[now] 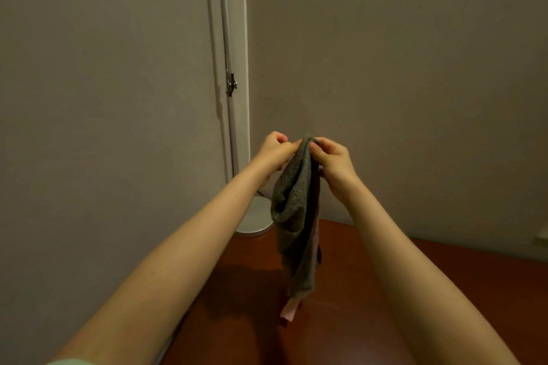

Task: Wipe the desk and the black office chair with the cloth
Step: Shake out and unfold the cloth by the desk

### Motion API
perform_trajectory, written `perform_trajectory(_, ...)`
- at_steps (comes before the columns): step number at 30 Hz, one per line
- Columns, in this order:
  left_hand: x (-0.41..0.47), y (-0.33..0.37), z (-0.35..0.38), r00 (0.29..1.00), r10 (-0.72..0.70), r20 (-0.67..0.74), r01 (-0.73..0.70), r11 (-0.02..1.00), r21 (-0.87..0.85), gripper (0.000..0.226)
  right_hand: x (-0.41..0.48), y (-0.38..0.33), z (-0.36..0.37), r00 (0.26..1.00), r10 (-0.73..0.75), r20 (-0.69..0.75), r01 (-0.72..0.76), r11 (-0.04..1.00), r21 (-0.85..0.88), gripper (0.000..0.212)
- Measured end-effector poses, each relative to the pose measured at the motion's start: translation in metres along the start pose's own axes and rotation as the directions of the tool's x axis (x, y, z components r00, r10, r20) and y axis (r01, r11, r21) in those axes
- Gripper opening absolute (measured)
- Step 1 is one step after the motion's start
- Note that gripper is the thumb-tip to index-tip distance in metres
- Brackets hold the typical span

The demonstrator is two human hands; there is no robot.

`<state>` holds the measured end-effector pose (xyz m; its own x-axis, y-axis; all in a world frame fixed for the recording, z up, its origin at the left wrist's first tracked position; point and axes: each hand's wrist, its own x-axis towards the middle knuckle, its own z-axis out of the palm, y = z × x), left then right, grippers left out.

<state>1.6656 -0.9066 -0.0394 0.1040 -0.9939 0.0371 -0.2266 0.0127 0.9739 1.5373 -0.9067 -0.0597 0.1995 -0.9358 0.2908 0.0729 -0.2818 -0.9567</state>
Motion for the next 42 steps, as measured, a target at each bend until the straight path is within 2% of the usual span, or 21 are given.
perform_trajectory(3, -0.005, -0.025, -0.002, 0.997, 0.032, 0.064, -0.024, 0.993, -0.114, 0.02, 0.008, 0.01, -0.007, 0.989, 0.022, -0.143, -0.016, 0.999, 0.036, 0.018)
perform_trajectory(7, -0.003, -0.056, -0.005, 0.985, 0.101, 0.136, -0.133, 0.96, 0.246, 0.02, 0.019, 0.019, -0.018, 0.983, 0.044, -0.18, -0.041, 0.999, 0.019, 0.017)
perform_trajectory(11, 0.0, -0.055, 0.005, 0.963, -0.002, 0.268, -0.117, 0.898, 0.425, 0.039, 0.033, 0.031, -0.023, 0.973, 0.031, -0.231, -0.044, 0.998, -0.053, 0.009)
perform_trajectory(13, 0.01, -0.052, 0.008, 0.969, -0.079, 0.232, -0.052, 0.86, 0.508, 0.04, 0.04, 0.034, -0.029, 0.971, 0.029, -0.236, -0.046, 0.997, -0.069, 0.006)
perform_trajectory(17, 0.035, -0.043, -0.001, 0.973, -0.195, 0.123, 0.092, 0.816, 0.57, 0.01, 0.055, 0.036, -0.054, 0.975, 0.047, -0.217, -0.066, 0.995, -0.08, 0.008)
perform_trajectory(20, 0.053, -0.026, -0.005, 0.979, -0.18, 0.091, 0.1, 0.826, 0.555, 0.009, 0.067, 0.037, -0.074, 0.977, 0.034, -0.211, -0.066, 0.987, -0.146, 0.009)
perform_trajectory(22, 0.064, -0.014, -0.008, 0.987, -0.143, 0.074, 0.076, 0.817, 0.571, 0.017, 0.075, 0.037, -0.086, 0.978, 0.019, -0.206, -0.062, 0.976, -0.208, 0.012)
perform_trajectory(24, 0.072, -0.007, -0.009, 0.991, -0.097, 0.088, 0.041, 0.869, 0.494, 0.027, 0.081, 0.035, -0.095, 0.983, 0.033, -0.18, -0.073, 0.972, -0.224, 0.019)
perform_trajectory(25, 0.072, -0.006, -0.007, 0.991, -0.091, 0.096, 0.051, 0.933, 0.357, 0.029, 0.082, 0.033, -0.098, 0.985, 0.062, -0.162, -0.094, 0.976, -0.198, 0.021)
perform_trajectory(26, 0.072, -0.008, -0.006, 0.99, -0.102, 0.097, 0.087, 0.985, 0.147, 0.031, 0.083, 0.03, -0.097, 0.984, 0.11, -0.138, -0.129, 0.981, -0.144, 0.021)
perform_trajectory(27, 0.071, -0.011, -0.004, 0.986, -0.127, 0.103, 0.136, 0.988, -0.077, 0.031, 0.083, 0.026, -0.094, 0.98, 0.174, -0.098, -0.18, 0.982, -0.058, 0.021)
perform_trajectory(29, 0.07, -0.022, -0.001, 0.978, -0.156, 0.138, 0.199, 0.893, -0.403, 0.036, 0.083, 0.018, -0.083, 0.951, 0.31, 0.001, -0.306, 0.938, 0.164, 0.021)
perform_trajectory(31, 0.069, -0.04, 0.004, 0.972, -0.158, 0.172, 0.229, 0.783, -0.578, 0.051, 0.083, 0.012, -0.072, 0.901, 0.429, 0.07, -0.425, 0.835, 0.35, 0.024)
perform_trajectory(33, 0.065, -0.065, 0.013, 0.969, -0.162, 0.189, 0.248, 0.658, -0.711, 0.074, 0.082, 0.008, -0.059, 0.842, 0.514, 0.166, -0.517, 0.679, 0.521, 0.029)
perform_trajectory(35, 0.054, -0.097, 0.026, 0.954, -0.175, 0.245, 0.301, 0.583, -0.755, 0.096, 0.082, 0.007, -0.046, 0.804, 0.544, 0.241, -0.557, 0.545, 0.626, 0.03)
perform_trajectory(36, 0.044, -0.112, 0.032, 0.937, -0.191, 0.291, 0.348, 0.58, -0.736, 0.103, 0.083, 0.006, -0.04, 0.793, 0.552, 0.257, -0.563, 0.506, 0.653, 0.03)
perform_trajectory(39, 0.017, -0.136, 0.05, 0.886, -0.206, 0.415, 0.445, 0.628, -0.638, 0.116, 0.092, 0.003, -0.036, 0.775, 0.592, 0.221, -0.534, 0.427, 0.73, 0.032)
perform_trajectory(42, 0.004, -0.136, 0.057, 0.891, -0.154, 0.428, 0.396, 0.726, -0.563, 0.109, 0.105, 0.012, -0.054, 0.714, 0.686, 0.141, -0.552, 0.428, 0.716, 0.034)
